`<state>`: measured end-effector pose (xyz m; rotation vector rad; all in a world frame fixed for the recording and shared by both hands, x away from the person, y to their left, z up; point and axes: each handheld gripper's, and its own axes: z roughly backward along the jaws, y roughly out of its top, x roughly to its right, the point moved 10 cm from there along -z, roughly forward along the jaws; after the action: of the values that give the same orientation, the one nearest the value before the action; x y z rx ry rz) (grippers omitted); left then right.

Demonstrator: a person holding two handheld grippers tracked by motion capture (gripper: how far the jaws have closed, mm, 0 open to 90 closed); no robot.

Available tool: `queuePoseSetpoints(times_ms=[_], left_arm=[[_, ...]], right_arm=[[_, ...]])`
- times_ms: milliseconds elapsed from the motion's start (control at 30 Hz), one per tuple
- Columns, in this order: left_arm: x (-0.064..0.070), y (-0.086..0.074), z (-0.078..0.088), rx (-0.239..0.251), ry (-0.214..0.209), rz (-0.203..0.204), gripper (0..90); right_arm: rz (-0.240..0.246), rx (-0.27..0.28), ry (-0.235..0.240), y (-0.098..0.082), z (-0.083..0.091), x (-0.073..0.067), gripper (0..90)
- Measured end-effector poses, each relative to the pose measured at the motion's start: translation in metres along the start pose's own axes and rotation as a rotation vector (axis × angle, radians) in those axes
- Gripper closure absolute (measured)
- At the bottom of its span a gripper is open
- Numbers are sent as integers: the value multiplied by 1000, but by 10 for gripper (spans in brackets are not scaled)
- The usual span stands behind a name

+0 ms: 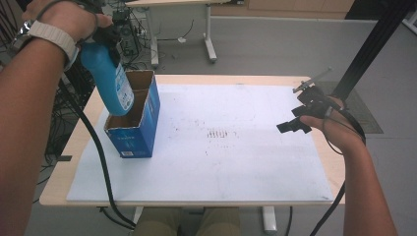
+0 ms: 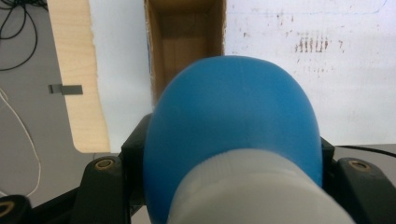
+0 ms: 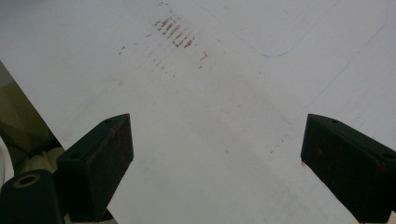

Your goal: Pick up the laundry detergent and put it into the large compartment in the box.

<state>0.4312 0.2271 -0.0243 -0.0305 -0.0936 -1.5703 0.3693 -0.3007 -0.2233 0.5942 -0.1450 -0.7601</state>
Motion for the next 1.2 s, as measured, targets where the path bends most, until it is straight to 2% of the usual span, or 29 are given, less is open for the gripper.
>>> queuePoseSetpoints(times_ms=[433, 1000, 1200], left_arm=[[-6, 7, -9, 4, 2, 9, 392], [-8, 18, -24, 19, 22, -2, 391], [-11, 20, -30, 25, 12, 3, 392]], right_arm=[[-10, -2, 4, -2, -3, 4, 91], [-7, -8, 8, -1, -6, 4, 91], [-11, -9, 5, -3, -6, 5, 91]])
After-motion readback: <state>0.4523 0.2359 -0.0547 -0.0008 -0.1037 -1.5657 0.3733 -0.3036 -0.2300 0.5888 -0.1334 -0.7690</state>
